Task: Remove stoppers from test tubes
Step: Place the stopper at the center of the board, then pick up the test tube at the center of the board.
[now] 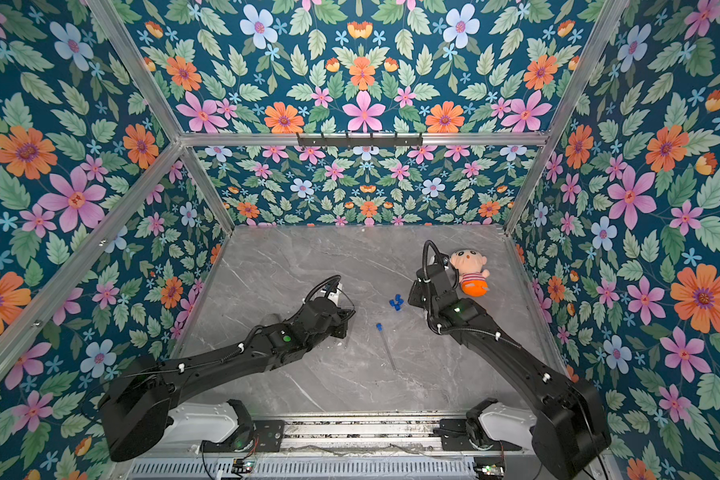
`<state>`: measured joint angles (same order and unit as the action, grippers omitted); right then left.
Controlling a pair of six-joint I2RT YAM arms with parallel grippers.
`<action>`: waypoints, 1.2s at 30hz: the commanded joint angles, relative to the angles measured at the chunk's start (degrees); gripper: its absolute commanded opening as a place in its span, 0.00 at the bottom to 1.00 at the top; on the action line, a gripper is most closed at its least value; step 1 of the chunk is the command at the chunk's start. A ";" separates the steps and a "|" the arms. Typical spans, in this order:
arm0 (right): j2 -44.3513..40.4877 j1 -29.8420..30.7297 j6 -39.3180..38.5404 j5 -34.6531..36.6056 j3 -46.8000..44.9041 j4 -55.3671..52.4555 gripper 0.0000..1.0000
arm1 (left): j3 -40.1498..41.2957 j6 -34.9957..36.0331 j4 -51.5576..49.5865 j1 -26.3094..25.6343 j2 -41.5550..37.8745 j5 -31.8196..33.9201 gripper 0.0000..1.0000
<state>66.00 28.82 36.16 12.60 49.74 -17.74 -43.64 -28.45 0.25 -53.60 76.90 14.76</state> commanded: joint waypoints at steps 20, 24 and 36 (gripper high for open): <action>-23.19 0.27 3.65 0.11 -12.35 -10.00 0.37 | -14.56 -17.98 -9.22 -13.59 21.72 4.77 0.42; -24.21 0.27 3.91 0.13 -12.90 -10.12 0.37 | -16.23 -18.83 -9.17 -14.82 24.26 4.59 0.44; -25.55 0.27 3.93 0.14 -13.34 -10.45 0.37 | -17.98 -19.94 -9.30 -15.45 28.39 3.86 0.47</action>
<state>40.60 29.04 39.48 12.19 36.40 -27.38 -61.25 -47.18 -8.93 -68.99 105.21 18.09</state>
